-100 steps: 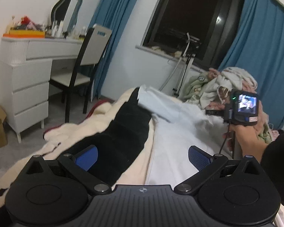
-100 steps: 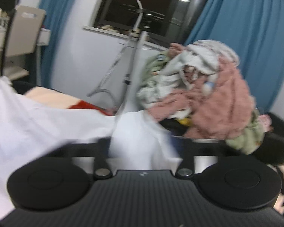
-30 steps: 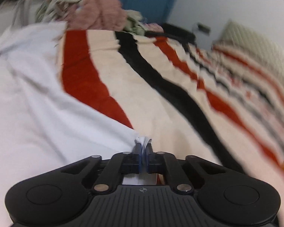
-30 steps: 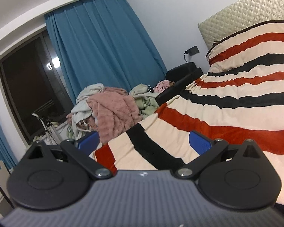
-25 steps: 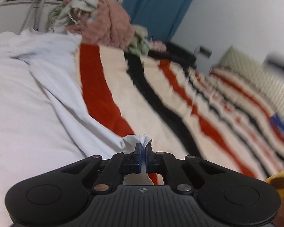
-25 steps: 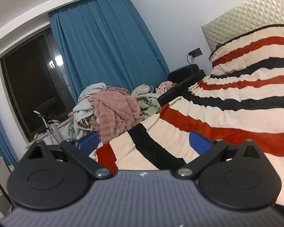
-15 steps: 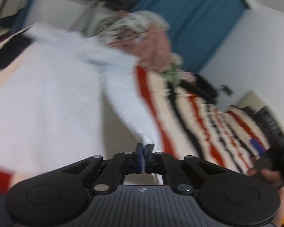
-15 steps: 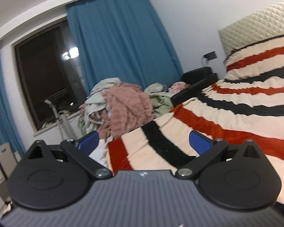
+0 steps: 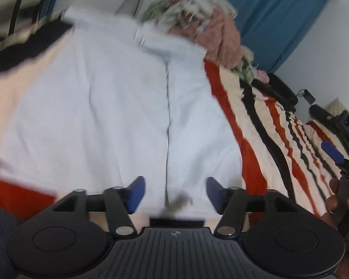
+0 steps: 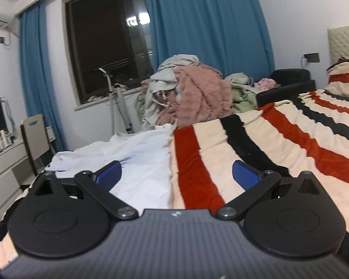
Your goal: Fold clothes
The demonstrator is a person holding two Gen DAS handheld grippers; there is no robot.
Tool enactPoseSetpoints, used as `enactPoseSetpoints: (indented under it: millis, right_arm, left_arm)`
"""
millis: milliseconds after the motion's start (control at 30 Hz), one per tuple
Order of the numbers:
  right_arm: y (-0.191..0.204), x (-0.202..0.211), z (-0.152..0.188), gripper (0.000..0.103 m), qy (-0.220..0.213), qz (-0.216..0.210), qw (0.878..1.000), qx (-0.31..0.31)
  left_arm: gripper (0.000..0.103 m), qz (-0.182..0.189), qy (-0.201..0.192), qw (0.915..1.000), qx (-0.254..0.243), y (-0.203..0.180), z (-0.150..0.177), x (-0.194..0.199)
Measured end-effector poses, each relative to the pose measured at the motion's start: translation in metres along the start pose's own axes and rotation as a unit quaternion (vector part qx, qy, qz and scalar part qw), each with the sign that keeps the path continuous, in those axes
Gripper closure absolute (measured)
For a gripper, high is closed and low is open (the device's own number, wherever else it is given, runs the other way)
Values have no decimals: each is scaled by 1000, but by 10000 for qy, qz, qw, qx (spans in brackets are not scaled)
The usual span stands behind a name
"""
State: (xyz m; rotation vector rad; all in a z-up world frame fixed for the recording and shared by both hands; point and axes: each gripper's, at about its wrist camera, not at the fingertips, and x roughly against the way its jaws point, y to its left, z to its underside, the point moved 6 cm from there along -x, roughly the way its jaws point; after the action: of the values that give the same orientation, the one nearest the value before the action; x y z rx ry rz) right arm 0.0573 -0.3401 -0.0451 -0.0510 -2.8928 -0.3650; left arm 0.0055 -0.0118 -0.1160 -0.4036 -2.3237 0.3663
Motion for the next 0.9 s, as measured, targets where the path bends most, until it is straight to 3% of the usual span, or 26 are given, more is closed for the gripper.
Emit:
enactPoseSetpoints:
  millis: [200,367,500,667,900]
  right_arm:
    - [10,1,2,0,-75,-216,9997,89]
    - [17,0,3,0,-115,-234,9995,172]
    - [20,-2,5,0,-77,-227,9995,198]
    - [24,-5,8,0,-29,-219,9995,230]
    - [30,-8,11,0,38,-208,9994,276]
  left_arm:
    - [0,-201,-642,9925,-1025,-23,-43,17]
    - [0,-314,-960,9815,-1629,-35,-71,8]
    - [0,-426,-1153,9814,-1474,-21,-73,-3]
    - [0,-404,-1074,9882,-1017,6,-73,-8]
    - [0,-455,-1132,9902,-680,30,-78,3]
